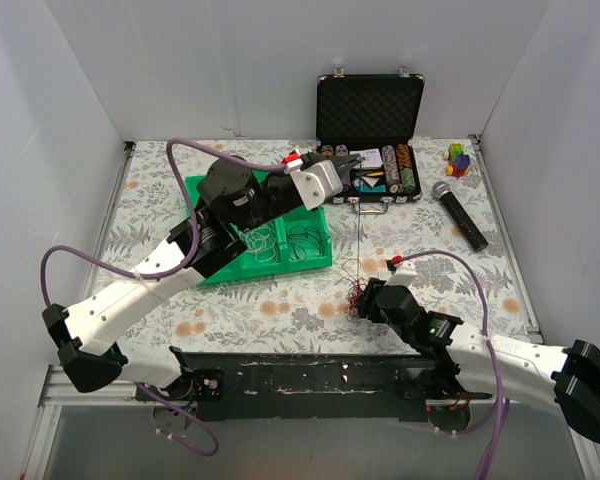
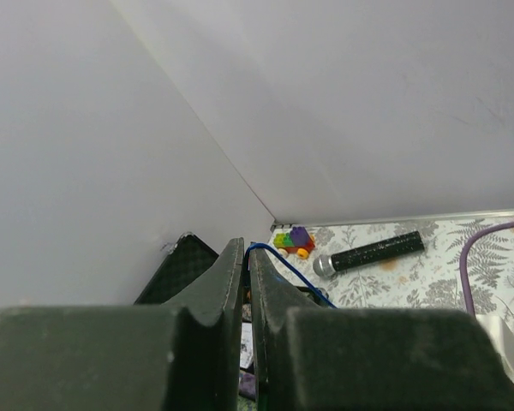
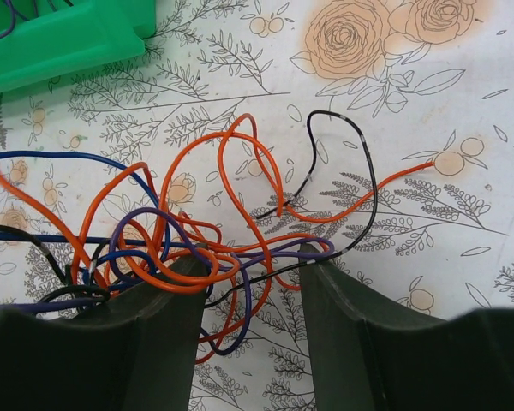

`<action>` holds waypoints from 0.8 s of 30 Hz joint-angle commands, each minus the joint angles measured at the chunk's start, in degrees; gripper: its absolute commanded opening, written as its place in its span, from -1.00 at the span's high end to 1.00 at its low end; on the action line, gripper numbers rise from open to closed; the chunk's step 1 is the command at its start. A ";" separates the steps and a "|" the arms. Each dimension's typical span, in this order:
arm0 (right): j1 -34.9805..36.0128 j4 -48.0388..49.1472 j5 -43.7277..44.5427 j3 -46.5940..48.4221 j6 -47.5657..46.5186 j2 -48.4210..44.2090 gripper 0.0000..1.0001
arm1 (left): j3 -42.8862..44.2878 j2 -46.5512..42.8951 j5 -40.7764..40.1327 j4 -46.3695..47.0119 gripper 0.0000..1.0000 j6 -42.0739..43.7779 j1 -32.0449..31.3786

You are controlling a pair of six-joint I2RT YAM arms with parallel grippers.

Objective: Untangle the cables
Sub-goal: Untie the cable.

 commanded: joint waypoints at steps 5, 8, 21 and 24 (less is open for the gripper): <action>0.15 -8.51 1.09 0.31 1.74 4.01 -0.07 | 19.82 2.35 -3.35 11.68 1.00 5.17 0.01; 0.15 -10.36 1.09 1.37 2.80 5.24 -0.33 | 24.75 4.46 -4.23 14.05 1.00 6.50 0.01; 0.41 -0.71 -5.67 -1.88 -8.35 -16.52 -0.53 | 14.08 -1.05 -0.45 8.52 1.00 3.26 0.01; 0.41 -1.39 -7.60 0.48 -12.13 -23.31 -0.37 | 3.79 -4.75 0.60 8.70 1.00 1.32 -0.08</action>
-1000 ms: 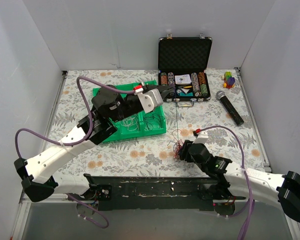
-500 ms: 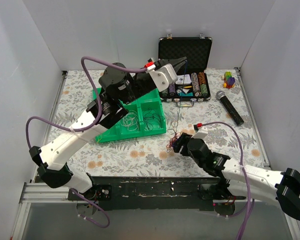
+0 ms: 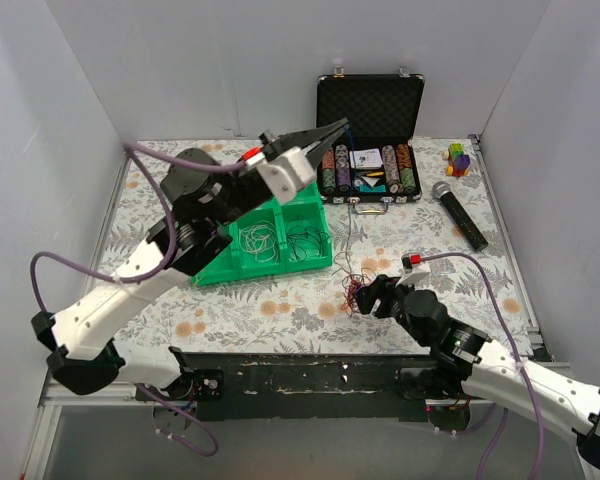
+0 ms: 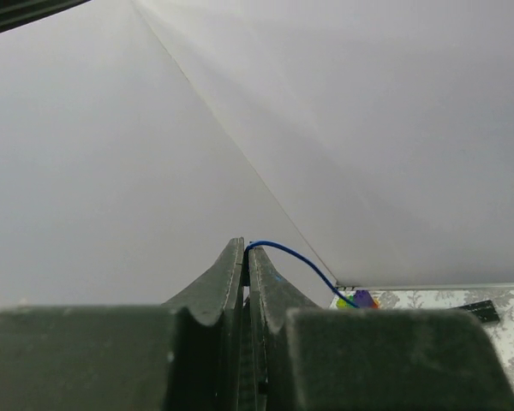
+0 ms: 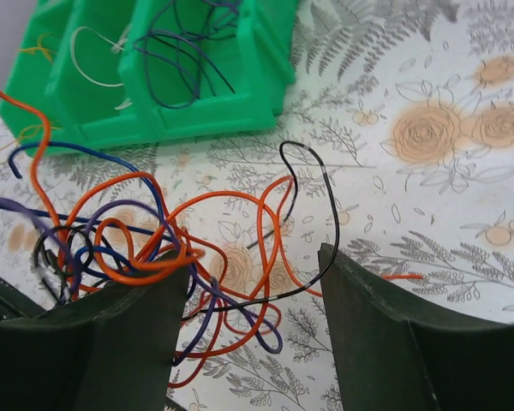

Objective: Untangle the cables
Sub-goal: Untie the cable.

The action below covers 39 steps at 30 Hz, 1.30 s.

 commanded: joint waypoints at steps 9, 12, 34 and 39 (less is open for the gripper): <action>0.39 -3.86 -11.63 6.74 -12.38 -8.93 -0.36 | -19.41 -10.30 2.82 6.34 1.00 -2.86 -0.06; 0.39 -2.89 -11.72 7.45 -13.52 -10.60 -0.36 | -22.40 -10.91 2.91 5.72 1.00 -3.21 -0.15; 0.48 17.93 -28.04 12.36 -18.18 18.11 -0.29 | -19.60 -10.30 4.14 3.70 1.00 -3.21 -2.34; 0.65 22.50 -30.43 15.88 -18.62 27.61 -0.30 | -16.79 -9.60 4.84 3.09 1.00 -4.17 -3.13</action>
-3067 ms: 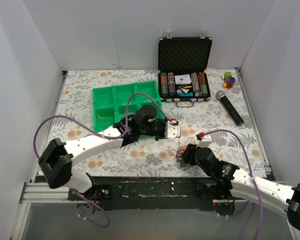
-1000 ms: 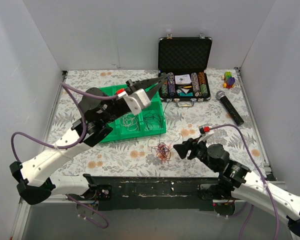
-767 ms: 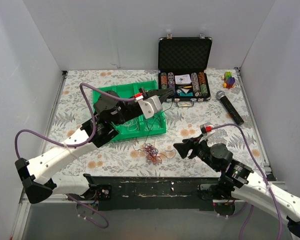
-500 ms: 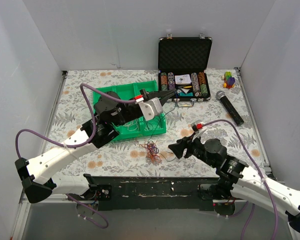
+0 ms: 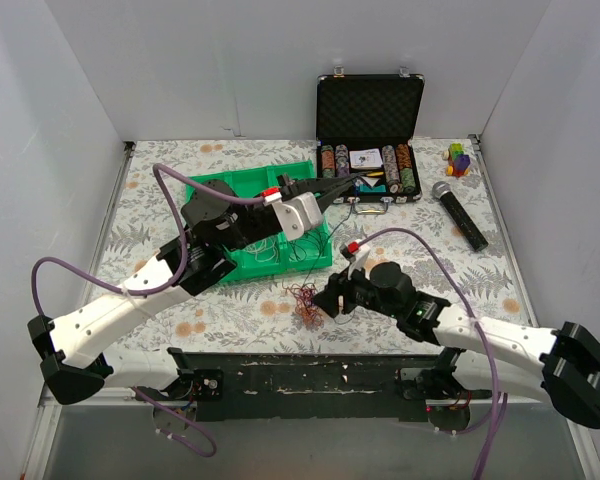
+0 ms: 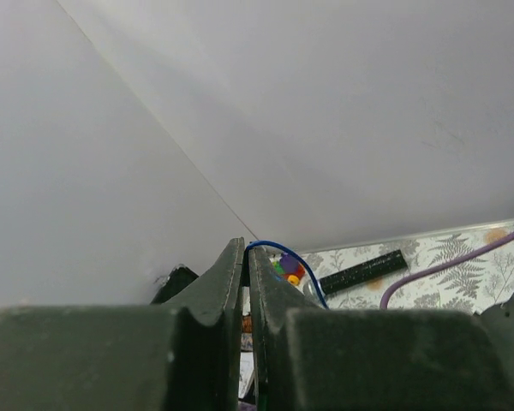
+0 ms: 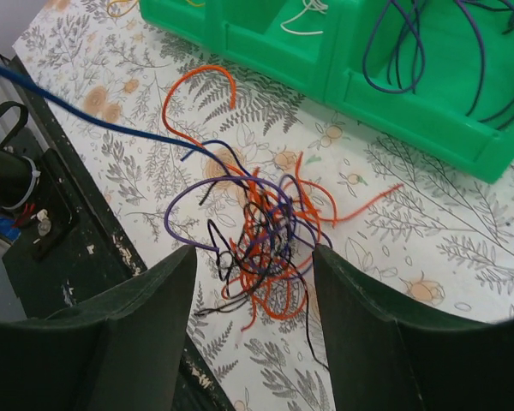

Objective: Untangle the cables
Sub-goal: Untie the cable.

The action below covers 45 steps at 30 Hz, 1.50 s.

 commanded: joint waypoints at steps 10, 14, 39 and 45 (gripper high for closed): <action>0.65 8.90 0.32 6.74 -0.52 10.20 0.14 | 8.68 -1.03 1.76 -2.02 1.00 -1.84 -1.35; 0.92 5.83 2.25 6.04 -0.61 6.95 0.16 | 7.90 -2.17 0.97 -2.11 1.00 1.57 -1.35; 1.01 -3.50 13.58 1.38 1.06 -10.29 -0.42 | 10.97 -2.61 3.52 -5.62 1.00 5.81 -1.26; 1.01 -0.34 13.50 1.64 0.45 -5.90 -0.16 | 11.85 -2.17 3.87 -5.88 1.00 5.72 -1.35</action>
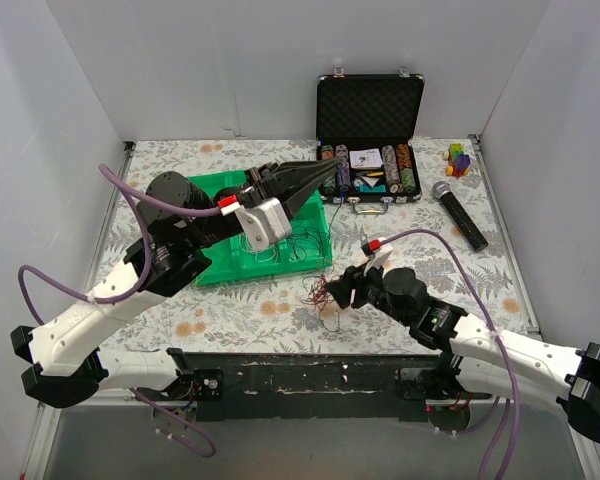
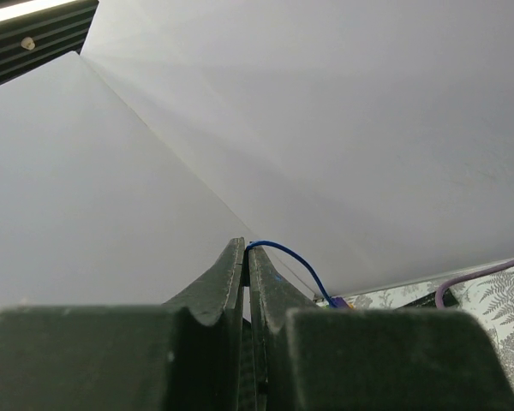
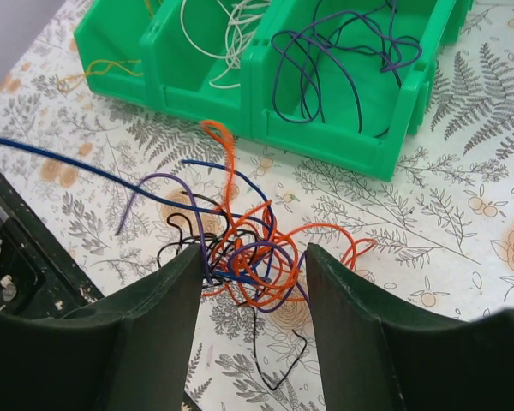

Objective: Untangle the cables
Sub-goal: Untie the cable.

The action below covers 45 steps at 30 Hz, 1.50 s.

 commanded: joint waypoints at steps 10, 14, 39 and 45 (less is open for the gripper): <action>0.13 7.05 -2.43 0.90 0.39 5.73 0.63 | 2.83 0.36 0.22 -0.38 1.00 0.10 -0.28; 0.13 5.30 -1.64 -0.07 0.65 4.42 0.94 | 2.56 0.28 -1.88 2.25 1.00 2.56 -0.28; 0.22 -20.98 11.02 -9.65 21.04 -3.76 0.97 | 28.04 15.47 -2.42 31.35 1.00 29.53 -0.28; 0.48 -25.28 12.07 -9.13 23.06 -4.20 0.97 | 37.35 20.48 -1.36 34.51 1.00 35.33 -0.28</action>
